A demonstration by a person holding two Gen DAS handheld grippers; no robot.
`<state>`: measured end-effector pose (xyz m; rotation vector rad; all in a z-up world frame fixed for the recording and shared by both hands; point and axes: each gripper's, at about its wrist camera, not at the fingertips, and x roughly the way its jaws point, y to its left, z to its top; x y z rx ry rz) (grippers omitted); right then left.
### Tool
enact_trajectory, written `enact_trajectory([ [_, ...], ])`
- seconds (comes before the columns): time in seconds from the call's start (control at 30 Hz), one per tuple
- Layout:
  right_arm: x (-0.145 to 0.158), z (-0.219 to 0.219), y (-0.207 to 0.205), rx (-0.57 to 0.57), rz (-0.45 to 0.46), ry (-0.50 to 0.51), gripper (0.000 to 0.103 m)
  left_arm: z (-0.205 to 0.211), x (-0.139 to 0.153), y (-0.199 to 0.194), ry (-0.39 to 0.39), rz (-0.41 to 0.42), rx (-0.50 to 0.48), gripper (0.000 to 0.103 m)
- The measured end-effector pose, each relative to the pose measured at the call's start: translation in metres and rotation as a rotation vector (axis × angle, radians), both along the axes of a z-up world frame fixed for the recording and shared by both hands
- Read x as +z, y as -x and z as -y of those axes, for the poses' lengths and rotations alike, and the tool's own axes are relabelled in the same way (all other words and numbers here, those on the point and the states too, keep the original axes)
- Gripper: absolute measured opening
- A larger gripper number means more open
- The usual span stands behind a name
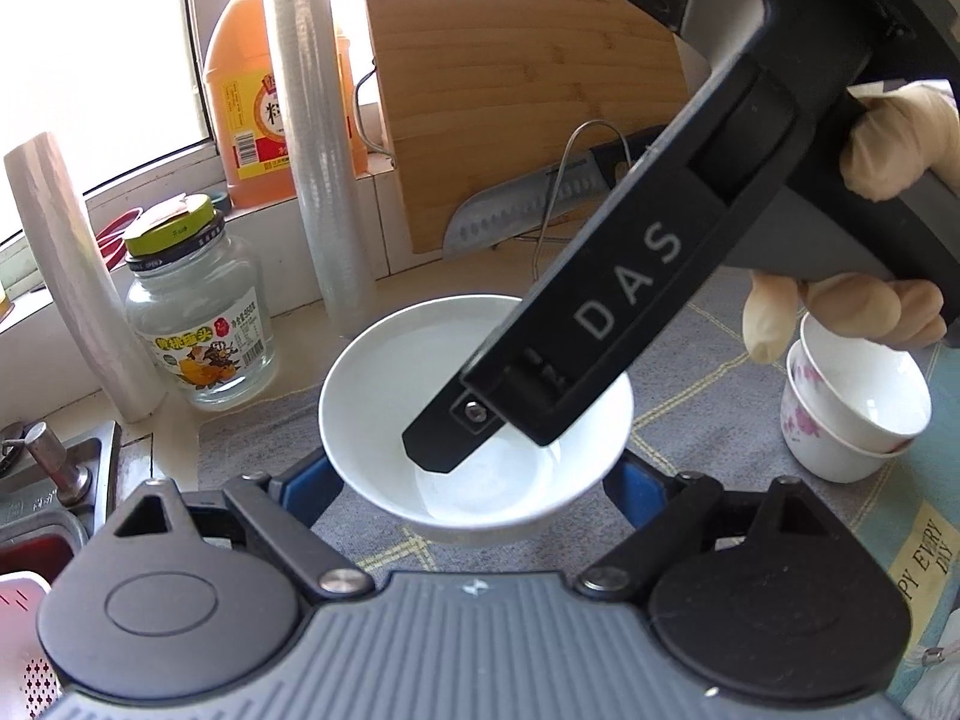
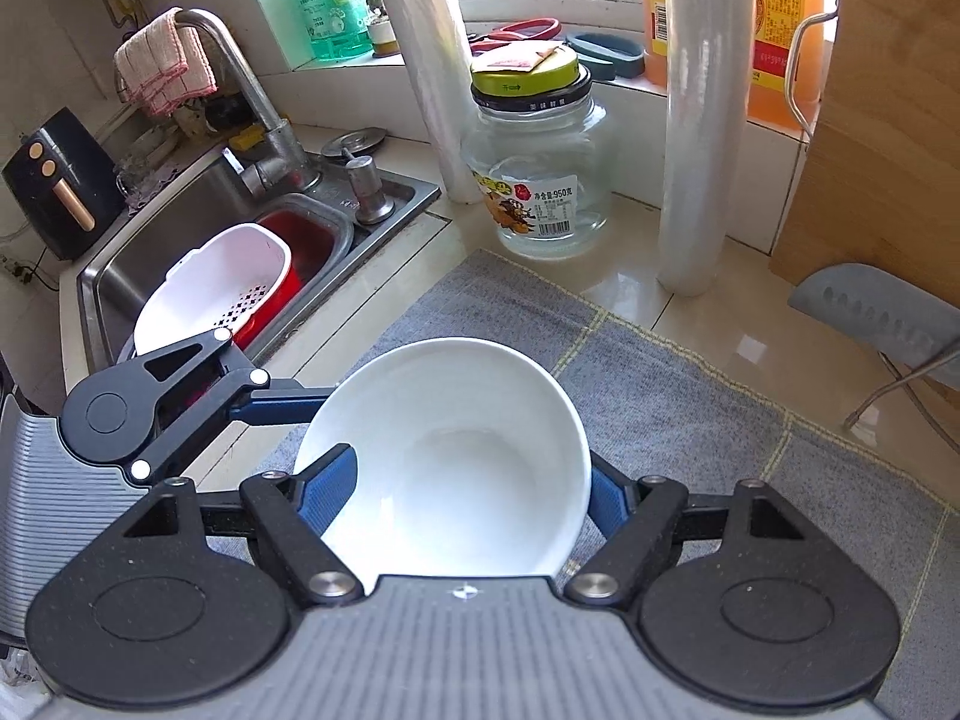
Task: Organize plates and bowls
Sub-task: 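Carry the held white bowl back toward the bowl stack, then lower the held bowl into the top bowl of the stack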
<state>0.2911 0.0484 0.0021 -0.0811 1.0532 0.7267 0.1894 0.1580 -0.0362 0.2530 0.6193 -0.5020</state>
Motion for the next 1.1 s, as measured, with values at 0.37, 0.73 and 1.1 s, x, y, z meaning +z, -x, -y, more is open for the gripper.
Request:
enact_trajectory([
  [0.37, 0.011, 0.032, 0.030, -0.044, 0.014, -0.010, 0.083, 0.024, 0.013, 0.024, -0.010, 0.004, -0.066, 0.092],
  [0.73, 0.022, 0.074, 0.057, -0.113, 0.035, -0.009, 0.083, 0.059, 0.022, 0.037, -0.012, 0.017, -0.149, 0.092],
  [1.1, 0.032, 0.120, 0.078, -0.197, 0.064, 0.002, 0.083, 0.098, 0.030, 0.046, -0.001, 0.039, -0.229, 0.092],
])
